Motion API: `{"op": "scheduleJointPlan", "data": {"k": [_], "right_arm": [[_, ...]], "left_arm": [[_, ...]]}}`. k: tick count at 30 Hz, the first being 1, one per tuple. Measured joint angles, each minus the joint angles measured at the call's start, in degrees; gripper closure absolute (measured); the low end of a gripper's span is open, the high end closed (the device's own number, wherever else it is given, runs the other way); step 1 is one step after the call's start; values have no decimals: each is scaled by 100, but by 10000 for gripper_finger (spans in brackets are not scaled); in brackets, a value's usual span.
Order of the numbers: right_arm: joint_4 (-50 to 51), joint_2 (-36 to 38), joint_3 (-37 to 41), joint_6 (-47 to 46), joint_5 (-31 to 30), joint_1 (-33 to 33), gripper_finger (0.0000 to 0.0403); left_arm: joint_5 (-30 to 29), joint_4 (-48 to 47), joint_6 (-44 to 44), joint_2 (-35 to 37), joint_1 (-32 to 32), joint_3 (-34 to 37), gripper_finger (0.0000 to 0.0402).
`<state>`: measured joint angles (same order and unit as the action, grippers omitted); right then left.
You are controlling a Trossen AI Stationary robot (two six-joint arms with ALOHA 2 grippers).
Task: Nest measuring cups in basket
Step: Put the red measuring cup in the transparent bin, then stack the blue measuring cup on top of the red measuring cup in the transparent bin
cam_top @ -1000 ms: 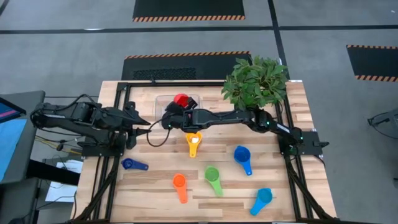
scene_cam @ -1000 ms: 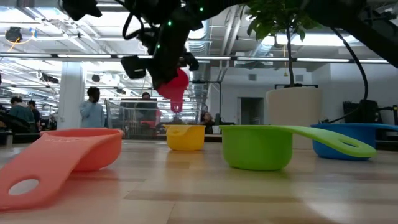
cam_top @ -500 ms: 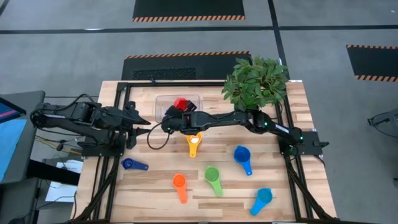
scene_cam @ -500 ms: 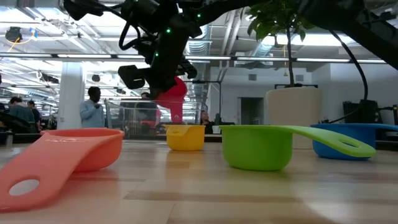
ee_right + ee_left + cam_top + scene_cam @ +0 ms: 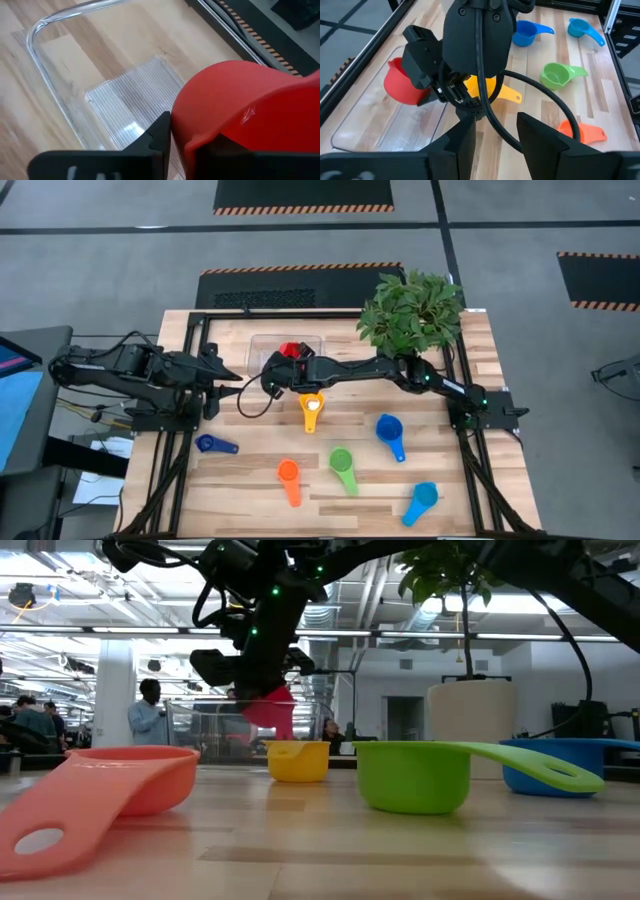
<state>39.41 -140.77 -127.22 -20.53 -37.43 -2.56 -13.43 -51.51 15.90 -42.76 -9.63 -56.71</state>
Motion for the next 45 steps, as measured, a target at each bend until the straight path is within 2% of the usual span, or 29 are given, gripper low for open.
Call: {"op": "scheduleJointPlan", "data": {"k": [10,14,27,38,41,43,45], "right_arm": [[115,1,0,-1,110,-12,322],[113,4,0,-12,334,-32,304],[115,4,0,-11,309,-93,236],[57,81,-92,-346,333,-22,218],[190,98,-489,-537,654,70,223],[378,123,-786,-721,1216,205,227],[245,438,-602,-846,1943,423,231]], "left_arm": [[65,-4,-2,0,0,0,269],[65,-4,-2,0,0,0,269],[109,-4,-4,0,0,0,269],[105,-7,-28,0,0,0,269],[103,4,-27,2,-2,0,269],[103,12,-24,2,-1,0,269],[110,25,-7,7,-2,0,269]]}}
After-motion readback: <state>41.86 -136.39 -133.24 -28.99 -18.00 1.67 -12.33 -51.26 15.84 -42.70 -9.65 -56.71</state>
